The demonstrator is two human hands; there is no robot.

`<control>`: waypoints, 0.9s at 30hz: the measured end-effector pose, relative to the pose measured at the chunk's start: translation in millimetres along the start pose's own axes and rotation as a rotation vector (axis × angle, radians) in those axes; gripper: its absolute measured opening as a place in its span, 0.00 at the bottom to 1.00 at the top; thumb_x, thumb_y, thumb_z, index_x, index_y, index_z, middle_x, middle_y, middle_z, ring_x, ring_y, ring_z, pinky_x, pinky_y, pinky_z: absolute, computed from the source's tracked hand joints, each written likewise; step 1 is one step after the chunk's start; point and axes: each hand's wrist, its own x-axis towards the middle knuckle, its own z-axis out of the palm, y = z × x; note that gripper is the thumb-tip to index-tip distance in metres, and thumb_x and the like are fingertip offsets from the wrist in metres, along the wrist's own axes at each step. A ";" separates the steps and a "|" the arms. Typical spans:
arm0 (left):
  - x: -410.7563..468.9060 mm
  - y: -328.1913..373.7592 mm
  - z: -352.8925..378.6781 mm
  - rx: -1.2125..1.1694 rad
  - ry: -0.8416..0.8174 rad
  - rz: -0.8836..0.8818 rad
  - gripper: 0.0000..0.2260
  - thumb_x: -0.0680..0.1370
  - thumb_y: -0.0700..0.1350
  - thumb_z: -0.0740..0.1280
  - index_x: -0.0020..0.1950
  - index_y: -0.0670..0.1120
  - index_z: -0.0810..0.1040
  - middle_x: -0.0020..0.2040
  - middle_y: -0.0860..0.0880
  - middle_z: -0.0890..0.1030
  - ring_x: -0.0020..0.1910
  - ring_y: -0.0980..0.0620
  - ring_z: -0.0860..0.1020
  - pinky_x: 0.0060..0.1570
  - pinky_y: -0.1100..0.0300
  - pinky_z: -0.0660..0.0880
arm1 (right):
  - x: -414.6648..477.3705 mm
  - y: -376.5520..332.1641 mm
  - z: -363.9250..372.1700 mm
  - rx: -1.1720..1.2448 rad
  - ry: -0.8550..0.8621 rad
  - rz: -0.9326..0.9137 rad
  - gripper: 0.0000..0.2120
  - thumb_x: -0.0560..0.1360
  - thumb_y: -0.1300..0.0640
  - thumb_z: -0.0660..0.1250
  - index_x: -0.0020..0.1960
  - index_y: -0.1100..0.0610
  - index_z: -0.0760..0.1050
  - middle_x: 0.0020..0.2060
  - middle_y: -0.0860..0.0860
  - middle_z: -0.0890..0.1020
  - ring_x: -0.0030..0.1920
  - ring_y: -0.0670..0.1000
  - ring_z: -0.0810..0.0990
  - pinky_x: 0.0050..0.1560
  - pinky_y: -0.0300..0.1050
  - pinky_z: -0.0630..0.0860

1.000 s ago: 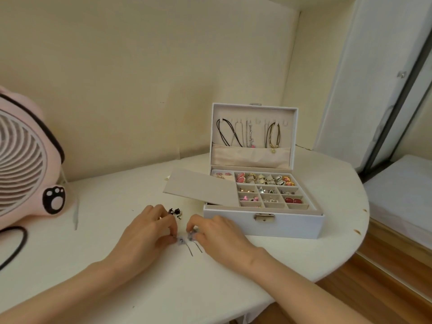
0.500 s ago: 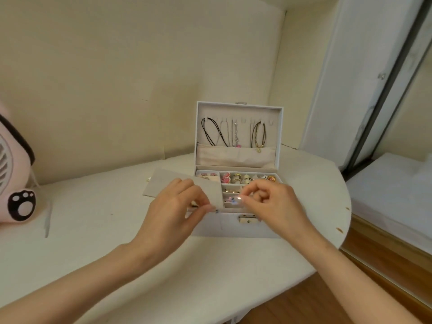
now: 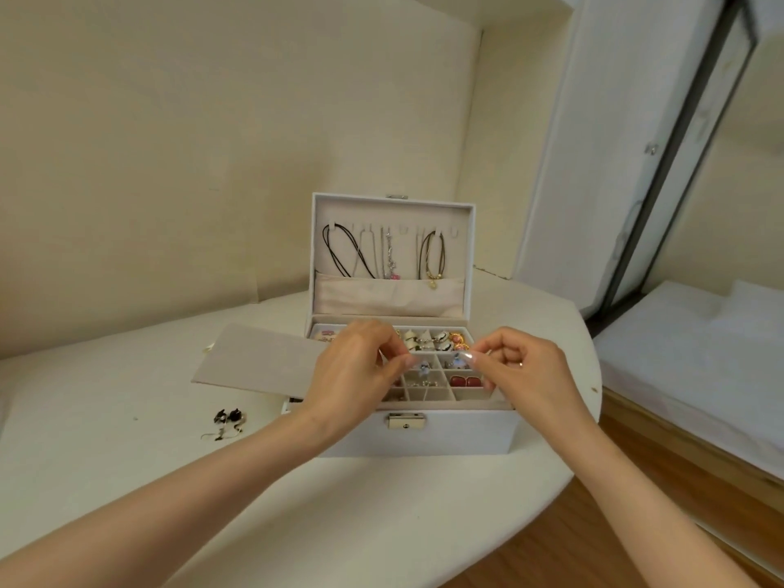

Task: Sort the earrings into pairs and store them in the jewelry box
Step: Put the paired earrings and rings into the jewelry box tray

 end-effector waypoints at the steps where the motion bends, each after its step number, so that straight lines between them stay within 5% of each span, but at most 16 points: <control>1: 0.6 -0.2 2.2 0.011 0.001 -0.004 0.06 0.74 0.50 0.68 0.39 0.50 0.76 0.38 0.56 0.76 0.38 0.59 0.72 0.37 0.65 0.67 | 0.2 1.3 -1.3 0.006 0.003 0.008 0.03 0.71 0.61 0.71 0.39 0.56 0.79 0.24 0.49 0.78 0.25 0.41 0.74 0.27 0.29 0.68; 10: 6.7 -1.4 15.9 0.128 -0.213 0.034 0.06 0.73 0.50 0.70 0.40 0.49 0.80 0.37 0.59 0.69 0.44 0.56 0.67 0.43 0.64 0.65 | 0.1 7.5 -0.3 0.002 -0.002 0.007 0.02 0.71 0.60 0.72 0.39 0.57 0.79 0.26 0.52 0.79 0.26 0.41 0.74 0.29 0.28 0.70; 17: 11.3 2.9 18.6 0.120 -0.325 -0.008 0.13 0.75 0.51 0.67 0.39 0.43 0.83 0.40 0.45 0.80 0.42 0.50 0.75 0.45 0.55 0.74 | 2.2 8.9 4.1 -0.025 -0.019 0.012 0.04 0.70 0.60 0.72 0.38 0.55 0.79 0.23 0.48 0.78 0.26 0.42 0.75 0.35 0.32 0.73; 23: 5.8 -2.5 5.6 0.017 -0.107 0.050 0.05 0.79 0.47 0.62 0.48 0.51 0.78 0.44 0.58 0.73 0.43 0.58 0.70 0.44 0.63 0.69 | 4.7 8.1 7.3 -0.085 -0.026 0.054 0.06 0.69 0.58 0.73 0.35 0.50 0.80 0.24 0.47 0.78 0.29 0.44 0.75 0.41 0.49 0.76; 27: 2.4 -7.7 -2.3 0.023 -0.084 0.046 0.08 0.77 0.39 0.61 0.48 0.51 0.77 0.43 0.61 0.74 0.44 0.59 0.70 0.43 0.64 0.68 | 5.1 6.6 15.4 -0.068 -0.111 0.028 0.05 0.67 0.58 0.75 0.34 0.53 0.82 0.27 0.49 0.79 0.27 0.40 0.70 0.33 0.36 0.69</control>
